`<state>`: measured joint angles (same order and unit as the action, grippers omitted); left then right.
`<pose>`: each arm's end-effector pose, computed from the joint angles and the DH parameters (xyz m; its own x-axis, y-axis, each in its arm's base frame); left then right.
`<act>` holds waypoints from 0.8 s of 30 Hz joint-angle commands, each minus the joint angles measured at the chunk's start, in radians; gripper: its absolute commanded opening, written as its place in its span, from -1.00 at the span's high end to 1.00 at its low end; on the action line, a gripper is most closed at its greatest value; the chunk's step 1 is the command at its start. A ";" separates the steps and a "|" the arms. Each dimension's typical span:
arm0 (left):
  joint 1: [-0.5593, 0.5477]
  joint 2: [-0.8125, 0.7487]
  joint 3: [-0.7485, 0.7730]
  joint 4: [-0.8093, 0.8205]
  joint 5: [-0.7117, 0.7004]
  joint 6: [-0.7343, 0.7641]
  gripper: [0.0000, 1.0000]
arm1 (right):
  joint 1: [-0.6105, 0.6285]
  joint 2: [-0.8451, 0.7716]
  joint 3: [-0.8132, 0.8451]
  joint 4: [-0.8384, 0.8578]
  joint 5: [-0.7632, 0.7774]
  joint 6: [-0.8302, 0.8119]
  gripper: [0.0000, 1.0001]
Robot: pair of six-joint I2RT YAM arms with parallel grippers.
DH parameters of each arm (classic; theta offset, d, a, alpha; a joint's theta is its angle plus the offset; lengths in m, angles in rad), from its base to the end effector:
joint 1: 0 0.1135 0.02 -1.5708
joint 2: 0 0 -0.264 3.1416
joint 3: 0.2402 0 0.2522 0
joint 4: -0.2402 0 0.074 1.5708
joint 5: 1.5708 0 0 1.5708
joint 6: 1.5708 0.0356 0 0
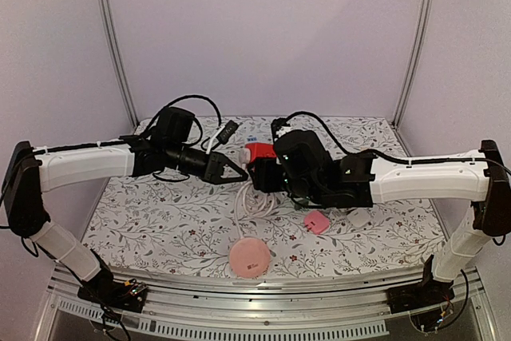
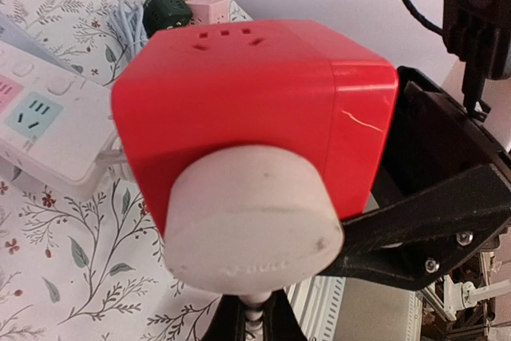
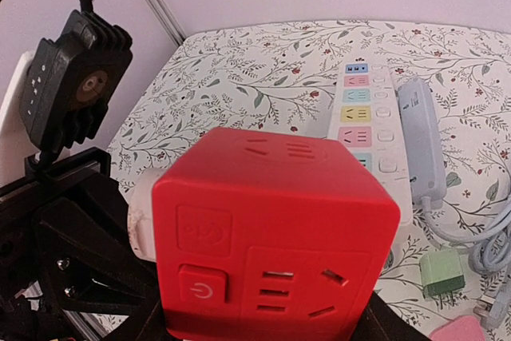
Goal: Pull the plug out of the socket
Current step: Remove the plug from the socket.
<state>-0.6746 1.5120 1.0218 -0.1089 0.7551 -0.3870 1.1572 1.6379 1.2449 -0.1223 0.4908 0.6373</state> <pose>0.2435 -0.2260 0.2583 -0.7463 0.2450 -0.6189 0.6643 0.3322 -0.6696 0.1676 0.3400 0.2866 -0.5416 0.0717 -0.8375 -0.3987 0.8552 0.3311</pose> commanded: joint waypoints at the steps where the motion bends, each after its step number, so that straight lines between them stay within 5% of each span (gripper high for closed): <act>1: -0.026 0.004 -0.009 0.000 0.006 0.002 1.00 | -0.002 -0.028 0.075 0.112 -0.010 0.040 0.61; 24: 0.066 -0.074 0.002 -0.032 0.020 0.025 1.00 | -0.002 -0.056 -0.004 -0.075 0.043 -0.286 0.62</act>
<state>-0.6556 1.4963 1.0218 -0.1478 0.7738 -0.3676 1.1576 1.6352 1.2533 -0.1432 0.4816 0.4713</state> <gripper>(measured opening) 0.045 0.614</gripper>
